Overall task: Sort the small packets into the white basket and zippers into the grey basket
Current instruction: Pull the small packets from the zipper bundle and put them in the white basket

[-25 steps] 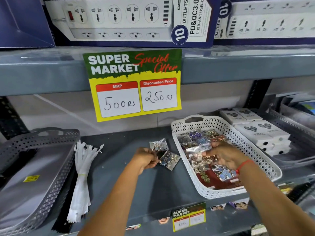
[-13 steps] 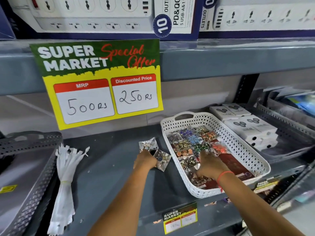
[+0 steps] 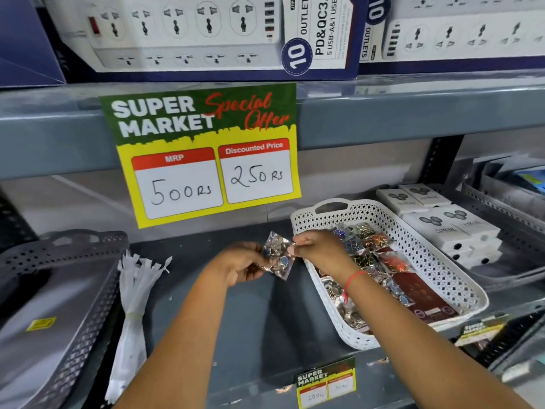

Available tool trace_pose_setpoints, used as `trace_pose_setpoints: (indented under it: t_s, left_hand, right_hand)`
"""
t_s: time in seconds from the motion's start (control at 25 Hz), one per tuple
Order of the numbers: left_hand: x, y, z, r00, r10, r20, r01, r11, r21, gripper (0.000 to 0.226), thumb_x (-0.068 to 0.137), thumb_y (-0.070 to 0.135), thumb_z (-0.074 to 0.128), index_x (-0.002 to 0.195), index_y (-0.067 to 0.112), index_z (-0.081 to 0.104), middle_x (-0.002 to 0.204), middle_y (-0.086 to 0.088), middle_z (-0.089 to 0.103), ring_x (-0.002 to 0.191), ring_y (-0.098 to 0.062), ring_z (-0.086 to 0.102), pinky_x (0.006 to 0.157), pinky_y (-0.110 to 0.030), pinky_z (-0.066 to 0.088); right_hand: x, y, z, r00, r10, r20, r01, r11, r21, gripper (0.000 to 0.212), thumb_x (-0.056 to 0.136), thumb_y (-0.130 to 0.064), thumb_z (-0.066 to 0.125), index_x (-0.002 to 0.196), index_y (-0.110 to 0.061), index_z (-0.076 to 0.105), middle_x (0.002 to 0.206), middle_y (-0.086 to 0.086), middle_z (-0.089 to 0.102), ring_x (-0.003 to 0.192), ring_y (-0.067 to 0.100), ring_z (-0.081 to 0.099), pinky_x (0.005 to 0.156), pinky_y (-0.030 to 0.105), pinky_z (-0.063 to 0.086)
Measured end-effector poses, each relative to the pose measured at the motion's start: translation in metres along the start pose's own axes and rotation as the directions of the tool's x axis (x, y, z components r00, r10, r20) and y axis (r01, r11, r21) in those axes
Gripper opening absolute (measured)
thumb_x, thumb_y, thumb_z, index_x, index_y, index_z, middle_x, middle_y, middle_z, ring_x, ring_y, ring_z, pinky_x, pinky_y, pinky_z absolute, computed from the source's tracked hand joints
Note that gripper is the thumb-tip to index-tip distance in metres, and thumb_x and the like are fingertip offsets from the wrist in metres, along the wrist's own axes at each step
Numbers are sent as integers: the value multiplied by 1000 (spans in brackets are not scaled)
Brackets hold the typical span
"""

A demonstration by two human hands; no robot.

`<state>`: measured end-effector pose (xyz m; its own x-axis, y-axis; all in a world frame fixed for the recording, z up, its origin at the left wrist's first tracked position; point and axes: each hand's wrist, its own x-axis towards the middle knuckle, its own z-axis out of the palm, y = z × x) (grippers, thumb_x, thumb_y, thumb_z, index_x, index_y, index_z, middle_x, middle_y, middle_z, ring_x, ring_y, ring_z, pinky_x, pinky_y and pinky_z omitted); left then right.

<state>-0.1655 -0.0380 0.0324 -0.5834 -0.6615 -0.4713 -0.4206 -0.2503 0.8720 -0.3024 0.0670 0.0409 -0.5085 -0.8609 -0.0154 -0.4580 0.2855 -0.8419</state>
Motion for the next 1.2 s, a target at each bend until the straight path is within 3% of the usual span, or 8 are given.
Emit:
trace_pose_setpoints:
  t_s: [0.2,0.32,0.44,0.6,0.76,1.04,1.12,1.2]
  left_hand:
    - [-8,30,25,991,84,105,-86,996,19,26,83,-6,60,69,14,56,39,9,62,32,2,56,36,-8,46]
    - [0,45,64,986,110,123,-106,994,-41,25,84,-6,60,68,13,56,55,4,64,35,2,59,40,-9,51]
    - [13,55,120,982,138,131,-130,989,-71,24,84,-11,57,69,8,56,79,-5,62,56,-7,69,56,-15,58]
    - [38,53,204,989,133,71,-141,981,133,13,87,-5,56,98,-3,62,105,-11,66,93,-20,68,65,-23,59]
    - [62,42,251,982,189,25,-178,862,475,37,90,14,57,121,-4,56,125,-18,62,106,-25,65,89,-33,56]
    - [67,43,251,964,266,6,-184,650,737,24,90,8,54,112,1,58,113,-11,65,93,-19,63,71,-22,48]
    - [66,55,229,947,321,-25,-219,700,680,7,89,6,54,92,5,60,90,-7,64,71,-14,56,58,-15,44]
    - [65,63,183,905,398,-152,-250,785,567,18,90,5,47,83,5,63,78,-7,62,72,-20,57,56,-18,40]
  right_hand:
    - [5,-1,-30,983,141,121,-167,953,252,38,81,-6,68,117,-2,59,98,8,63,88,17,53,60,18,40]
    - [-4,18,-73,971,223,84,-238,931,277,15,78,-5,70,90,-8,62,73,4,60,61,11,50,54,18,41]
    - [-16,54,-116,945,326,-18,-306,904,297,17,78,-5,71,76,-12,56,68,4,57,56,12,49,51,21,42]
    - [-23,106,-149,877,422,-231,-448,891,-75,8,81,-7,65,77,-6,58,76,12,60,68,23,65,54,24,52]
    - [-21,131,-152,881,434,-191,-466,721,-513,31,91,-9,51,118,3,59,113,18,59,119,35,55,100,39,48]
    - [-2,113,-136,853,436,-286,-475,422,-772,34,91,-13,46,123,-7,57,129,8,60,117,24,59,90,33,50]
    - [11,91,-133,902,321,-287,-426,567,-705,32,89,-14,49,118,-4,59,122,13,64,111,27,62,88,35,52]
    - [30,60,-114,963,196,-186,-262,846,-465,28,86,-11,52,109,0,62,113,22,67,106,35,64,91,40,54]
